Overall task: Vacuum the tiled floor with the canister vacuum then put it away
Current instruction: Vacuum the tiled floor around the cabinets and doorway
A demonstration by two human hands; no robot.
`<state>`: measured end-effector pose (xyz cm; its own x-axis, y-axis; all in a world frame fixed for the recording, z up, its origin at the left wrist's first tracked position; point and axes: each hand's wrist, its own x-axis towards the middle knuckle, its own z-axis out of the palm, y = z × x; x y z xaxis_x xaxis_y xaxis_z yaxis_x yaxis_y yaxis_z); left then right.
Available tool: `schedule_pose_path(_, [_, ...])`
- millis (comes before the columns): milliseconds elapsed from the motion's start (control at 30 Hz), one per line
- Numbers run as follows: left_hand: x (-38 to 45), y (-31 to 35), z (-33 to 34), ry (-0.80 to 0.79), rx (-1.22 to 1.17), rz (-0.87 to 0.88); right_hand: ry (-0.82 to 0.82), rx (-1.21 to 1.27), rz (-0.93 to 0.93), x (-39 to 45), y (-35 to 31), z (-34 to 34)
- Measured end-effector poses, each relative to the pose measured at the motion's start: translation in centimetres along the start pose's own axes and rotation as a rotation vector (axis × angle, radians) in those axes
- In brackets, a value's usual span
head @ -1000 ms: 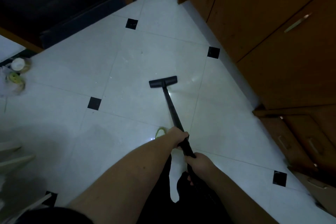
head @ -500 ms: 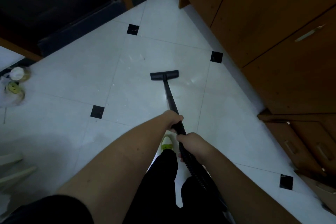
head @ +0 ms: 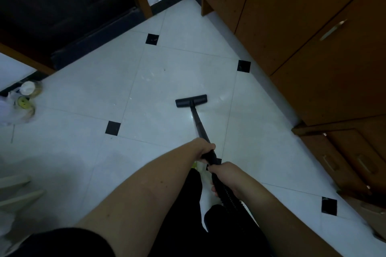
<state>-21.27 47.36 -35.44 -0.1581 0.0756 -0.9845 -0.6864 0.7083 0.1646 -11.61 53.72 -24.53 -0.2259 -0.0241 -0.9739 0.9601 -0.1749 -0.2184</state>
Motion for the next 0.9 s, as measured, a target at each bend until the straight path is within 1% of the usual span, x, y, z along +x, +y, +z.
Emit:
schedule_pose_path(300, [-2.3,-2.2,6.7,0.000,0.036,0.048,0.031,-0.017,-0.024,-2.8,5.1,-3.8])
schedule_pose_path(533, [-0.6,-3.0,10.1,0.021,-0.157,0.097,0.044,-0.052,-0.024,-1.9,6.4,-6.6])
schedule_pose_path(600, [-0.3,-2.6,10.2,0.019,-0.161,0.123,0.047,-0.054,-0.026,-1.3,6.1,-6.8])
schedule_pose_path(733, [0.4,-1.2,8.9,0.054,-0.095,0.180,0.062,-0.071,-0.023,0.2,4.3,-6.4])
schedule_pose_path(900, [2.4,0.7,5.5,0.091,-0.086,0.166,0.089,-0.112,-0.036,2.2,0.7,-4.4])
